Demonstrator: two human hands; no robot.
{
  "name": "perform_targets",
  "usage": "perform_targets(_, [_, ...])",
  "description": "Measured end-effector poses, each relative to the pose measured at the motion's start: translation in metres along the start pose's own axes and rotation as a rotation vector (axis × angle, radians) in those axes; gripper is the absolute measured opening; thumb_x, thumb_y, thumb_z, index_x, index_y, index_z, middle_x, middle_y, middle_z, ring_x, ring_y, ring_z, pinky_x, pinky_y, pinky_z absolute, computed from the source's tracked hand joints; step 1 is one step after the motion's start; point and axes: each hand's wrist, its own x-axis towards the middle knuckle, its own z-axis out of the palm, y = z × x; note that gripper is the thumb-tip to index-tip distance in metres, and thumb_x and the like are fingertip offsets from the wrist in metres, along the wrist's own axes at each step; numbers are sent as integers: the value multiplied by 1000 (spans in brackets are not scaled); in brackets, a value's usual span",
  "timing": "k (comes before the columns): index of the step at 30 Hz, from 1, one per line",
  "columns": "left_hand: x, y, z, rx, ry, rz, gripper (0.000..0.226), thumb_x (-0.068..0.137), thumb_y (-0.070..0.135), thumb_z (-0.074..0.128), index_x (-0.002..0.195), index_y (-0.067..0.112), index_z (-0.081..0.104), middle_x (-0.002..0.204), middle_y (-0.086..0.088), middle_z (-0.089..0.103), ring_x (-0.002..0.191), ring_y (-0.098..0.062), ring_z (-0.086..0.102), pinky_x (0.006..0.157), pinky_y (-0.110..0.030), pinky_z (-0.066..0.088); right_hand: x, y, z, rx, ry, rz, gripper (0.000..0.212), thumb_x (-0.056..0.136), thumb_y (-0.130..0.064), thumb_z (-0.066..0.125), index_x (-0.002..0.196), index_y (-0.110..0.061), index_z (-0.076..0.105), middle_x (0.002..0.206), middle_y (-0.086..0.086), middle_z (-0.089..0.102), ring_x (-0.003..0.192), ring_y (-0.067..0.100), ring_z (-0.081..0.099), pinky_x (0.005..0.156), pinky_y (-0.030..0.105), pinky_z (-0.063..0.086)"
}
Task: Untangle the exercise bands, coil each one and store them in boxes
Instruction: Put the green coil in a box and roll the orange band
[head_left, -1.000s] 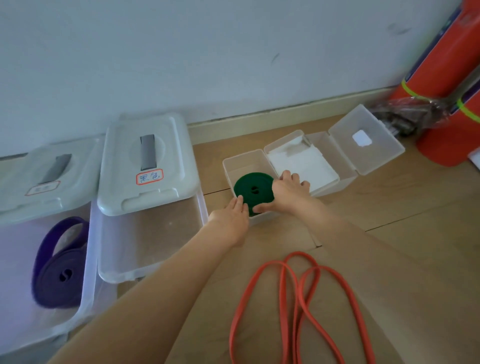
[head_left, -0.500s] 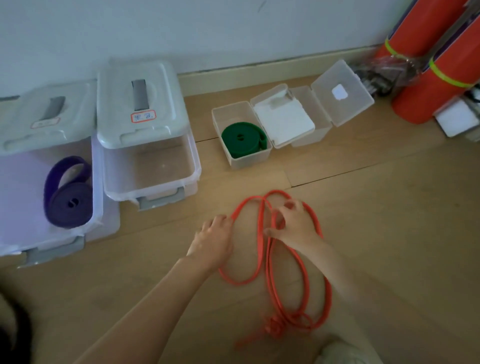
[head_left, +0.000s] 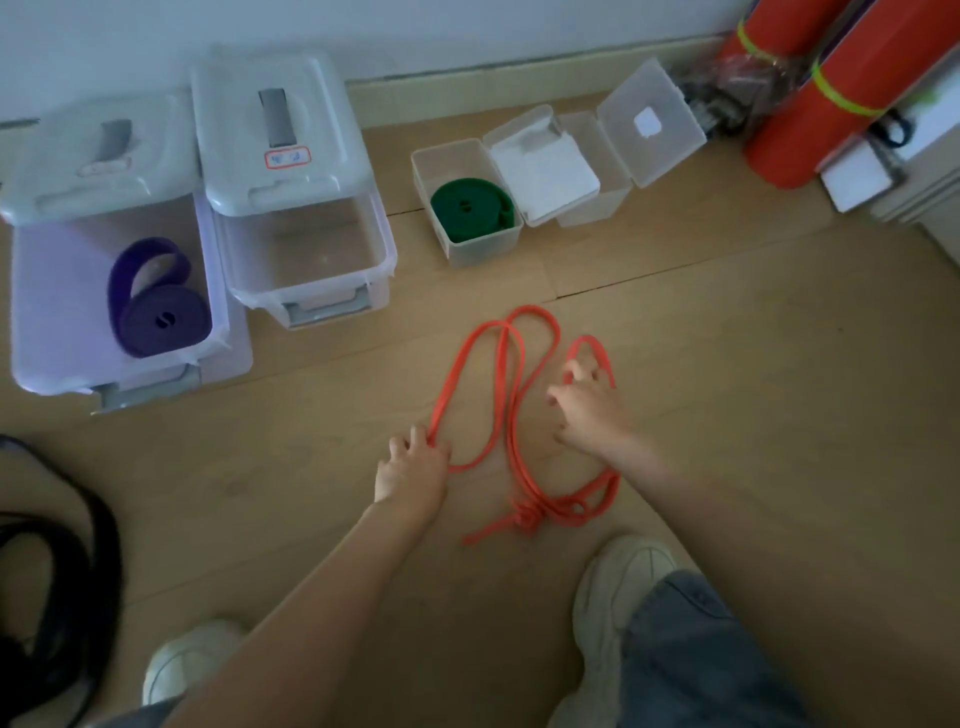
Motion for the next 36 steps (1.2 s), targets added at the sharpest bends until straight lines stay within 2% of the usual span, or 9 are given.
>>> perform_targets(3, [-13, -5, -11, -89, 132, 10, 44, 91, 3, 40, 132, 17, 40, 135, -11, 31, 120, -32, 38, 97, -41, 43, -28, -9, 9, 35, 185, -195, 23, 79, -22, 61, 101, -13, 61, 115, 13, 47, 110, 32, 43, 89, 37, 38])
perform_targets(7, [-38, -10, -12, -176, 218, 134, 59, 84, -1, 44, 137, 22, 34, 139, -7, 27, 122, -28, 39, 97, -37, 42, -60, -31, 48, -33, -339, -254, 55, 83, -15, 63, 134, -19, 42, 144, 16, 30, 129, 34, 37, 97, 35, 35])
perform_targets(11, [-51, -17, -18, -251, 216, 203, 64, 82, 5, 51, 140, 20, 30, 137, -7, 34, 120, -28, 44, 97, -39, 41, -64, -49, 49, -107, -58, -234, 32, 88, -6, 50, 120, -10, 49, 126, 13, 52, 122, 30, 45, 94, 36, 38])
perform_targets(16, [-72, -17, -64, -494, -72, 335, 78, 79, 18, 72, 143, 14, 28, 146, -5, 33, 132, -14, 32, 97, -8, 21, -64, -56, -59, 896, -224, -171, 18, 75, -2, 73, 88, -8, 61, 89, 13, 61, 82, 25, 57, 70, 32, 44])
perform_targets(20, [-110, -9, -127, -807, 51, 457, 40, 82, 18, 69, 121, 20, 56, 124, -2, 59, 119, -16, 51, 101, -26, 39, -98, -63, -155, 1329, -278, -270, 27, 71, -3, 73, 92, -11, 58, 86, 5, 65, 78, 19, 65, 74, 28, 57])
perform_targets(23, [-150, -8, -172, -987, 173, 562, 31, 84, 10, 65, 114, 14, 57, 113, -6, 65, 108, -15, 61, 96, -33, 46, -135, -72, -207, 1499, -229, -391, 24, 65, -8, 70, 86, -10, 58, 75, 4, 67, 64, 14, 66, 67, 23, 57])
perform_targets(26, [-192, -1, -209, -1078, 210, 681, 27, 89, 6, 57, 115, 7, 52, 89, -11, 68, 78, -15, 68, 78, -29, 54, -172, -85, -244, 1565, -183, -484, 23, 67, -6, 65, 86, -12, 55, 72, 4, 67, 61, 15, 67, 63, 25, 57])
perform_targets(31, [-246, 5, -253, -972, 364, 770, 12, 97, 13, 43, 91, 13, 53, 59, 6, 54, 57, -11, 53, 62, -28, 48, -221, -97, -293, 1571, -128, -662, 21, 70, -7, 65, 86, -16, 55, 101, 11, 65, 86, 23, 67, 68, 28, 55])
perform_targets(36, [-273, -7, -268, -585, 503, 687, 22, 98, 20, 42, 77, 25, 50, 58, 8, 49, 47, -1, 48, 51, -13, 44, -245, -118, -306, 1227, 0, -654, 40, 65, -9, 79, 97, -14, 55, 81, 1, 67, 70, 13, 67, 61, 22, 53])
